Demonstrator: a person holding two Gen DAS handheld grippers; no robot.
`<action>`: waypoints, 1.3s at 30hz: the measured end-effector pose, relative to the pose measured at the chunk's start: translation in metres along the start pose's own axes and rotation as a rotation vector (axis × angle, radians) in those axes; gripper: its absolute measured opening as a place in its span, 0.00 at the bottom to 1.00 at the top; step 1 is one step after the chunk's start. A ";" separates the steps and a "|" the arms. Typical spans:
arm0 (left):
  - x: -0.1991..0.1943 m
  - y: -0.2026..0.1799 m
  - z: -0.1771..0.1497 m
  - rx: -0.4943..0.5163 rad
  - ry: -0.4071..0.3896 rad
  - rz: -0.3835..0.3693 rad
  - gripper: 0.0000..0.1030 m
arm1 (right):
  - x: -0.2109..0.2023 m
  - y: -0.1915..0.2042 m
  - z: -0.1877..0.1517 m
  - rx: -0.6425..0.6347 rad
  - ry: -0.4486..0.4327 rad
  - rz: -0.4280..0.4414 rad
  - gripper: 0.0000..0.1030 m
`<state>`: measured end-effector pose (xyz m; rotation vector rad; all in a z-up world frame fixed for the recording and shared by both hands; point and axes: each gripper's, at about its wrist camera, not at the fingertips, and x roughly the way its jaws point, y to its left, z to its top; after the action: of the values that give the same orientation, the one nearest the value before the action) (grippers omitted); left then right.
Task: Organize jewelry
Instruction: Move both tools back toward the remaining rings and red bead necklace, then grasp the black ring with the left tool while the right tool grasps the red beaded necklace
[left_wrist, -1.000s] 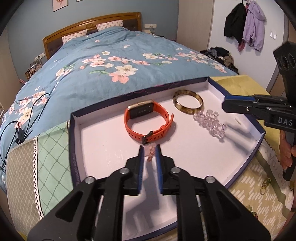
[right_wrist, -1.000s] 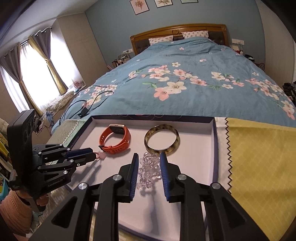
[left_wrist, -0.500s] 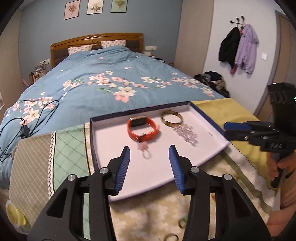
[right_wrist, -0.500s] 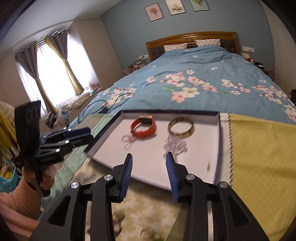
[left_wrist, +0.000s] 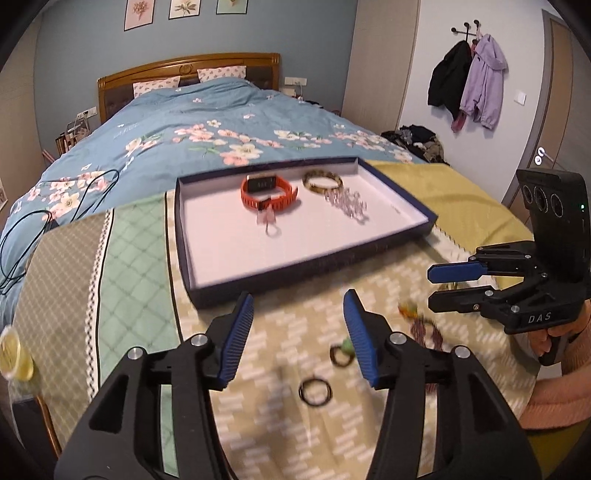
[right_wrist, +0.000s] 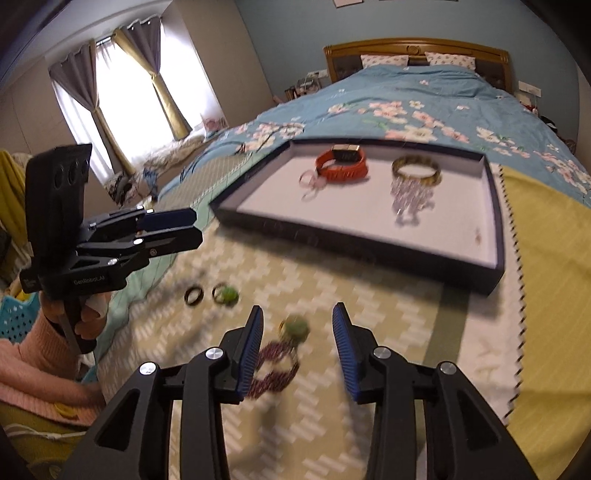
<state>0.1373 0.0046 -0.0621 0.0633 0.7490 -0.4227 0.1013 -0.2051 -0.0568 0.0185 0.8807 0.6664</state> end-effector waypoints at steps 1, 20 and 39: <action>0.000 0.000 -0.003 -0.002 0.007 -0.002 0.49 | 0.002 0.002 -0.003 -0.003 0.010 0.003 0.36; 0.006 -0.011 -0.036 0.008 0.082 0.007 0.53 | 0.010 0.023 -0.021 -0.058 0.039 -0.072 0.40; 0.015 -0.015 -0.042 0.011 0.142 0.025 0.22 | 0.004 0.014 -0.023 -0.018 0.012 -0.073 0.03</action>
<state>0.1142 -0.0059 -0.1012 0.1137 0.8847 -0.4013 0.0788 -0.1973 -0.0702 -0.0336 0.8828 0.6063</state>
